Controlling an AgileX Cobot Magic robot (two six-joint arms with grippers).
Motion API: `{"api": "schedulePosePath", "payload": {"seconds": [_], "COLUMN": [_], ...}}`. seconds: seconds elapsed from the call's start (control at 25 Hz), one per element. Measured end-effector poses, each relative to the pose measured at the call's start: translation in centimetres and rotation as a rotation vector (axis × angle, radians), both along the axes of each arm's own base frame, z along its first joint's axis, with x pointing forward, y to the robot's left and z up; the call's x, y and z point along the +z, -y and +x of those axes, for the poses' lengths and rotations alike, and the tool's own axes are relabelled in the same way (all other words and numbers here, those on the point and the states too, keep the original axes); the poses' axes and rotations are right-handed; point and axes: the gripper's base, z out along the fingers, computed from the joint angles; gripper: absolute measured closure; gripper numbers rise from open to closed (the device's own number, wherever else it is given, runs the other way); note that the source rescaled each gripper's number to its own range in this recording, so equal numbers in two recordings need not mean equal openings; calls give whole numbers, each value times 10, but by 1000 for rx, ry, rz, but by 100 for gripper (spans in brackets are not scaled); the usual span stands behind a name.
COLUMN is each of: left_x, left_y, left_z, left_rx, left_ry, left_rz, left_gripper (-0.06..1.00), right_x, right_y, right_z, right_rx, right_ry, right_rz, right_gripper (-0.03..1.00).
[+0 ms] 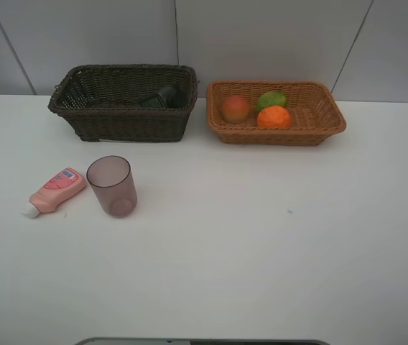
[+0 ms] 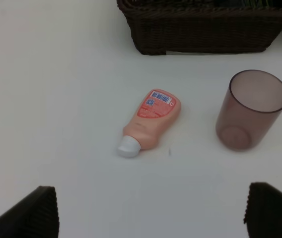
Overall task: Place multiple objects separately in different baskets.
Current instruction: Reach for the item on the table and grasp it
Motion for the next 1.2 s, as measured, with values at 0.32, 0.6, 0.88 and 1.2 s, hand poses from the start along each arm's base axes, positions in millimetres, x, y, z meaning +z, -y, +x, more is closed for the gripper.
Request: {"api": "schedulePosePath", "payload": {"seconds": [0.32, 0.6, 0.88, 1.2], "left_x": [0, 0, 0, 0], "left_y": [0, 0, 0, 0], "left_z": [0, 0, 0, 0], "left_rx": [0, -12, -23, -23], "left_ry": [0, 0, 0, 0], "left_rz": [0, 0, 0, 1], "left_gripper": [-2, -2, -2, -2], "right_x": [0, 0, 0, 0], "right_y": [0, 0, 0, 0], "right_z": [0, 0, 0, 0], "right_rx": [0, 0, 0, 0], "right_ry": [0, 0, 0, 0], "right_rz": [0, 0, 0, 0], "right_gripper": [14, 14, 14, 14]}}
